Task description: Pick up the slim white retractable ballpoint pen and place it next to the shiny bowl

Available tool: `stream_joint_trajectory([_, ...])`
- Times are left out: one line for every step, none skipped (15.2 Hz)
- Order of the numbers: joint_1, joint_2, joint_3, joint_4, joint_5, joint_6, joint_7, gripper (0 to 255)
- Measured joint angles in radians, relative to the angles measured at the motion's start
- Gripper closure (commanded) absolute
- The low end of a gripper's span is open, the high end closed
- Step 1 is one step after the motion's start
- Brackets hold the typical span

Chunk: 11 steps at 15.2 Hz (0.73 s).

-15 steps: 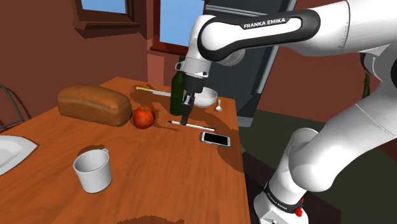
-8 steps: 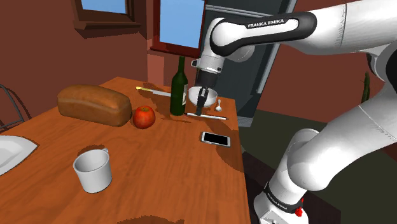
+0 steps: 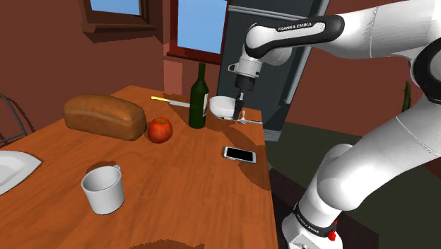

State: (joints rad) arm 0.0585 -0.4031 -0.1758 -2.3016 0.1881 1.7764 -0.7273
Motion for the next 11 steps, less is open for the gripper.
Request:
stream_joint_trajectory([-0.011,0.01,-0.02,0.021,-0.011,-0.016,-0.024,255])
stream_joint_trajectory([-0.022,0.02,-0.041,0.032,-0.021,-0.023,-0.051,255])
stream_joint_trajectory([-0.03,0.028,-0.055,0.038,-0.028,-0.025,-0.072,255])
stream_joint_trajectory([-0.042,0.031,-0.074,0.047,-0.038,-0.036,-0.097,255])
stream_joint_trajectory([-0.051,0.043,-0.092,0.058,-0.045,-0.039,-0.121,255])
stream_joint_trajectory([-0.057,0.063,-0.108,0.078,-0.05,-0.044,-0.144,255])
stream_joint_trajectory([-0.065,0.077,-0.124,0.096,-0.055,-0.053,-0.165,255])
stream_joint_trajectory([-0.074,0.095,-0.143,0.111,-0.06,-0.054,-0.193,255])
stream_joint_trajectory([-0.081,0.115,-0.159,0.133,-0.064,-0.062,-0.216,255])
stream_joint_trajectory([-0.09,0.144,-0.18,0.157,-0.066,-0.063,-0.247,255])
stream_joint_trajectory([-0.096,0.158,-0.193,0.176,-0.068,-0.072,-0.265,255])
